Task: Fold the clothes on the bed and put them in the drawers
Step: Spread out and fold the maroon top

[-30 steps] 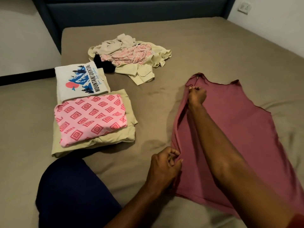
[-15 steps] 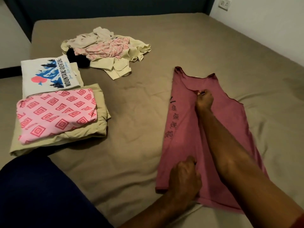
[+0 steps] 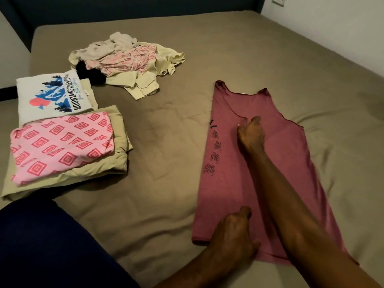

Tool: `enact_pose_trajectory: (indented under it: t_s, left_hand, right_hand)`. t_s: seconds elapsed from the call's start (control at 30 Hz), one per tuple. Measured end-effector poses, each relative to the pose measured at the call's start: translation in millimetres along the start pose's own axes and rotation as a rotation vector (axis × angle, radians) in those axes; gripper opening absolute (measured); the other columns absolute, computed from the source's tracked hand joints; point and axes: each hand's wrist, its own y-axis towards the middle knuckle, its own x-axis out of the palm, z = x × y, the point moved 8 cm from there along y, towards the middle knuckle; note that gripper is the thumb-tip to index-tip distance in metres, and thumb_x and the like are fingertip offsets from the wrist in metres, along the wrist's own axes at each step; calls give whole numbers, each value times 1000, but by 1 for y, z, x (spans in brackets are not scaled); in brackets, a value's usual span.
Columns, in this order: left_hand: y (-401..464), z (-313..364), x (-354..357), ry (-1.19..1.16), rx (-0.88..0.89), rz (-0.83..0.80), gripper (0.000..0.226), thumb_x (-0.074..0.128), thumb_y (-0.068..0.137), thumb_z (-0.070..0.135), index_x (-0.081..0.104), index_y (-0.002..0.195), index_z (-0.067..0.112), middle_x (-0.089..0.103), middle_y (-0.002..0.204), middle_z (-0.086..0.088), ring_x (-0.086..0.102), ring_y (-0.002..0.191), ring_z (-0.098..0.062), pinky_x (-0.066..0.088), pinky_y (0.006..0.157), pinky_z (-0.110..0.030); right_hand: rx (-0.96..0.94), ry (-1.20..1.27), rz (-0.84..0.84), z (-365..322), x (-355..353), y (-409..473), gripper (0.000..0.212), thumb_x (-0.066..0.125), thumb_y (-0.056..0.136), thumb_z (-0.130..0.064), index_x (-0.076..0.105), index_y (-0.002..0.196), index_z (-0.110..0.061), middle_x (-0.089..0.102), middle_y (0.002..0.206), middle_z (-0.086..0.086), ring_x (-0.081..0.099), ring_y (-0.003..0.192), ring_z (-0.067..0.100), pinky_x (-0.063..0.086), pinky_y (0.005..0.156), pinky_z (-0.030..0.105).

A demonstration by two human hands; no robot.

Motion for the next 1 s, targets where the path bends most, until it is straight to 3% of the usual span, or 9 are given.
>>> enact_pose_trajectory:
  t_s: [0.1,0.17,0.23,0.27,0.33,0.43,0.7,0.9,1.0]
  left_hand:
    - [-10,-9,-15,-58,61,140,49,65,86,56,60,125,26,75,107,1,70,98,-22,54,82,-32]
    - [-15,-23,-42,73,113,358,33,63,90,50,65,115,28,73,96,6,70,86,-19,53,72,-29]
    - [-12,-35,-63,276,208,500,35,65,89,42,65,119,24,69,109,0,67,98,-24,55,79,-33]
    - [-6,-40,-67,366,258,492,47,65,89,44,63,128,19,66,125,-6,62,116,-29,54,93,-39]
    - [11,-54,-69,472,266,348,79,54,92,61,42,152,11,36,161,-15,27,152,-34,28,121,-47]
    - [23,-75,-63,573,237,190,105,33,91,82,7,164,12,-5,172,-10,-10,158,-25,6,127,-53]
    - [-4,-91,-50,599,220,150,108,27,90,87,2,164,12,-7,172,-7,-11,158,-22,9,125,-55]
    - [0,-82,-59,558,210,151,113,28,83,94,-9,163,23,-26,168,-2,-23,155,-19,-6,126,-49]
    - [3,-80,-56,597,265,160,111,33,88,88,2,164,14,-11,172,-6,-10,158,-21,7,125,-58]
  right_hand:
    - [-7,-40,-8,15,-8,-36,50,56,98,-42,38,133,-11,58,120,18,62,98,39,56,84,51]
    - [-52,-75,11,26,-13,-68,51,56,100,-38,40,137,-9,56,126,21,60,104,41,54,86,50]
    - [-141,-144,48,33,-17,-99,49,53,102,-35,42,141,-7,54,130,22,55,110,40,50,90,49]
    - [-178,-197,67,34,-18,-113,49,51,102,-35,43,142,-8,53,132,22,53,112,40,49,92,50]
    - [-225,-284,83,31,-21,-137,54,46,104,-39,40,147,-8,46,145,24,49,122,42,44,101,52]
    - [-333,-302,-24,24,-9,-162,68,32,108,-54,22,161,-13,15,169,21,22,151,38,25,121,53]
    - [-313,-286,-237,46,5,-176,89,9,98,-74,-5,165,-16,-10,172,5,-6,160,21,-5,127,36]
    - [-326,-266,-302,59,3,-203,91,3,96,-78,-17,162,-19,-24,169,2,-15,158,16,-10,126,34]
    - [-370,-350,-270,70,-3,-238,88,-2,97,-77,-15,163,-20,-19,171,2,-12,159,17,-7,128,42]
